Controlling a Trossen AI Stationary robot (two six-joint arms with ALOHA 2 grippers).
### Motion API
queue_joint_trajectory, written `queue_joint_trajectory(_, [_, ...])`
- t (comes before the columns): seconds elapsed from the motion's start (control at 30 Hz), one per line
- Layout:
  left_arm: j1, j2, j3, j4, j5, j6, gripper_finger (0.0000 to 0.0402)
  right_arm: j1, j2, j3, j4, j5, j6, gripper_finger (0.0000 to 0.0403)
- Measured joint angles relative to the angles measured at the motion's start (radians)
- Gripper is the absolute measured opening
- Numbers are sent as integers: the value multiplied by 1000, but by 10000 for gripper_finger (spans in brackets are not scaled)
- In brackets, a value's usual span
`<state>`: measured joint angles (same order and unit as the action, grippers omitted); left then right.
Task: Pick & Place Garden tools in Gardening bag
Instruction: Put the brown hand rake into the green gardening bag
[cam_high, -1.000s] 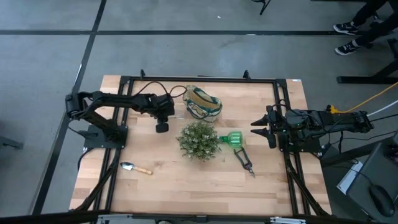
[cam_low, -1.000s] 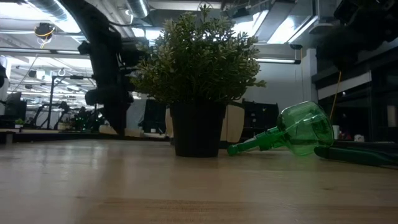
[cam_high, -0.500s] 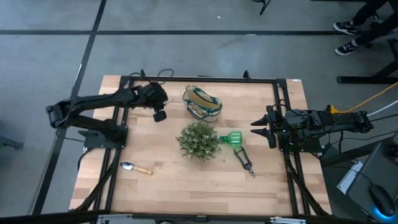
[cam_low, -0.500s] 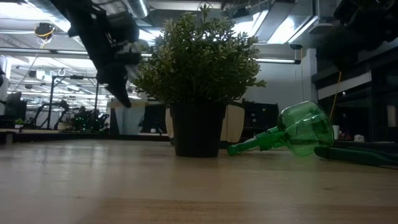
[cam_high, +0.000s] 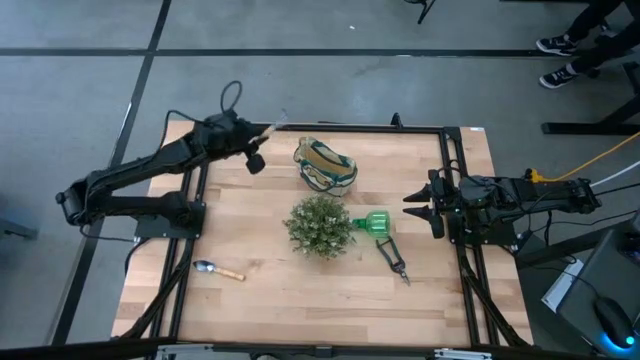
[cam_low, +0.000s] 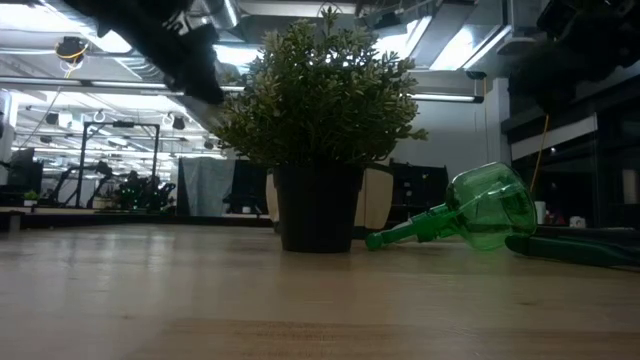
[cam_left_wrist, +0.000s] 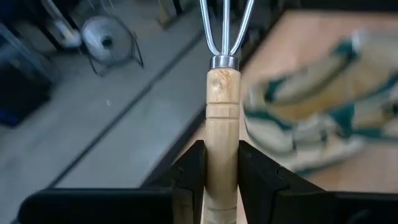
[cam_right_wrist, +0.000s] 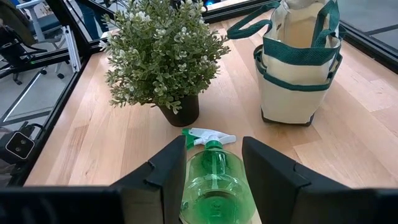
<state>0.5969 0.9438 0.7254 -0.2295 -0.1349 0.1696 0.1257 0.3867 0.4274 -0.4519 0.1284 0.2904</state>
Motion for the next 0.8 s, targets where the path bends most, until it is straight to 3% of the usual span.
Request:
queue_joint_trajectory(0.27, [39, -10, 0, 239, 45, -14, 67, 0, 0, 0, 0, 0, 0, 160])
queue_joint_trajectory(0.8, [21, -8, 1, 604, 162, -288, 68, 0, 0, 0, 0, 0, 0, 160])
